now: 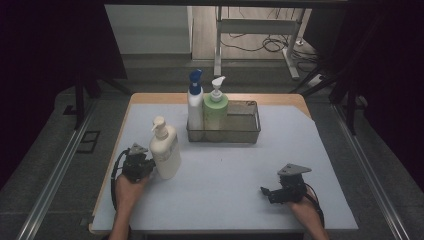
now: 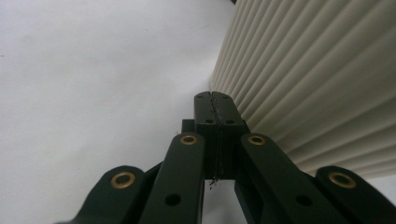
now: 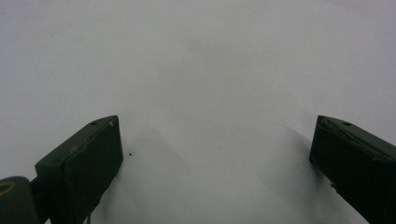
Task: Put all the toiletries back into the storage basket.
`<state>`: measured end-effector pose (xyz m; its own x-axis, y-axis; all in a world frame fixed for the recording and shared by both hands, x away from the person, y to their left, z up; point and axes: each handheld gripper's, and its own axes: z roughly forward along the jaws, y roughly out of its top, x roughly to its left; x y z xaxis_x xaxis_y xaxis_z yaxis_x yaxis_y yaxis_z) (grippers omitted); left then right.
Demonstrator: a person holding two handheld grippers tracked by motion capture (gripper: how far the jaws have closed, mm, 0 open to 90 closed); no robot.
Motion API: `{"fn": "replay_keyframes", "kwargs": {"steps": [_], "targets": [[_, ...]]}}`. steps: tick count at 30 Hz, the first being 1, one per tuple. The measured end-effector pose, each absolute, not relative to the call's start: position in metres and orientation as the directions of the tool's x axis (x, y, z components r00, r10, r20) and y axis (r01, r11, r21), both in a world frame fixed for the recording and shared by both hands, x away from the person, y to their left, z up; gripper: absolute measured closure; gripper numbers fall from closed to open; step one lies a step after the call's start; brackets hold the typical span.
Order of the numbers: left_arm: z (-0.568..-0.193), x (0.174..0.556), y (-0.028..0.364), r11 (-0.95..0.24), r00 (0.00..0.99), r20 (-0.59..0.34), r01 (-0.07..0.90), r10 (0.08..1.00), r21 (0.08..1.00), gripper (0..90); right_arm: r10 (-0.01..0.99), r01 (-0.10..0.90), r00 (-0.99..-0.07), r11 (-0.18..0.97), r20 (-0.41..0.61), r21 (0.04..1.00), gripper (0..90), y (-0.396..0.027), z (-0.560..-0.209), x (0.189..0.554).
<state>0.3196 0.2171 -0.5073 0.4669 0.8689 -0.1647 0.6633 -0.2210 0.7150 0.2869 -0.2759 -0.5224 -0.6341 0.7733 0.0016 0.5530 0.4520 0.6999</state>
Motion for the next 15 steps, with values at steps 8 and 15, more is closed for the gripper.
{"fn": "replay_keyframes", "kwargs": {"steps": [8,15], "targets": [[-0.5127,0.3162,0.2091,-0.224,0.488,-0.183,0.661,0.854,0.717,89.4,0.775,0.554,-0.632,0.453,-0.001,0.699,2.1,-0.2756,-0.5222,0.2867],[-0.5161,0.3148,0.2078,-0.203,0.487,-0.209,0.662,0.848,0.721,89.4,0.775,0.555,-0.632,0.453,0.000,0.698,2.1,-0.2755,-0.5222,0.2867]]}}
